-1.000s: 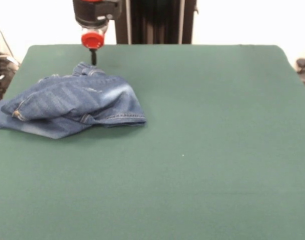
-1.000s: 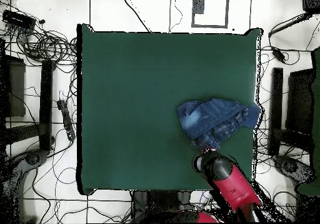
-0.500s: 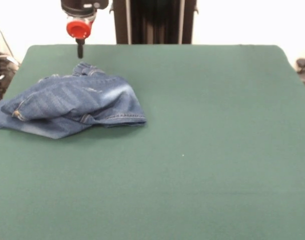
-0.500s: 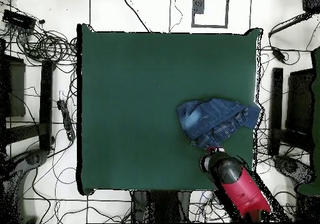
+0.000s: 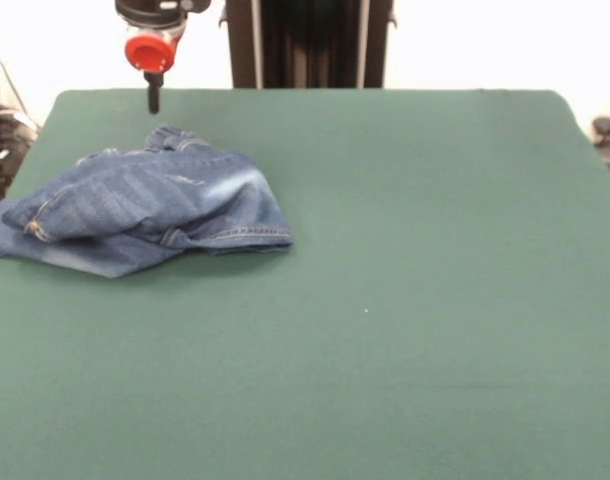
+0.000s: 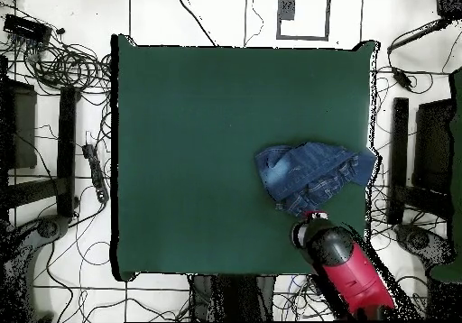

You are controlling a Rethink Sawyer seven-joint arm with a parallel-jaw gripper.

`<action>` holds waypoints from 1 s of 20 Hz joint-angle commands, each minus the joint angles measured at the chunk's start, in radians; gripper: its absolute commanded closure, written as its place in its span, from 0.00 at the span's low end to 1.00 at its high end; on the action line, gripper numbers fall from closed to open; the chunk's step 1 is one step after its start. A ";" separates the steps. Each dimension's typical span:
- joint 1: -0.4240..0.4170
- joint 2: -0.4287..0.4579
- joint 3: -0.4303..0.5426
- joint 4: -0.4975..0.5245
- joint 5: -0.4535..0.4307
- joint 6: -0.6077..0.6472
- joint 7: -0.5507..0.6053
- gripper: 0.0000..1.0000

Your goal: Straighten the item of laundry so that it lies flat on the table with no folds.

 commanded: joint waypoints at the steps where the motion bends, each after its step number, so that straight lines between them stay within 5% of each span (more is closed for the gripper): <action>1: -0.008 0.045 0.131 -0.017 0.010 0.016 0.121 0.00; 20: -0.063 0.127 0.244 -0.053 0.014 -0.121 0.147 0.00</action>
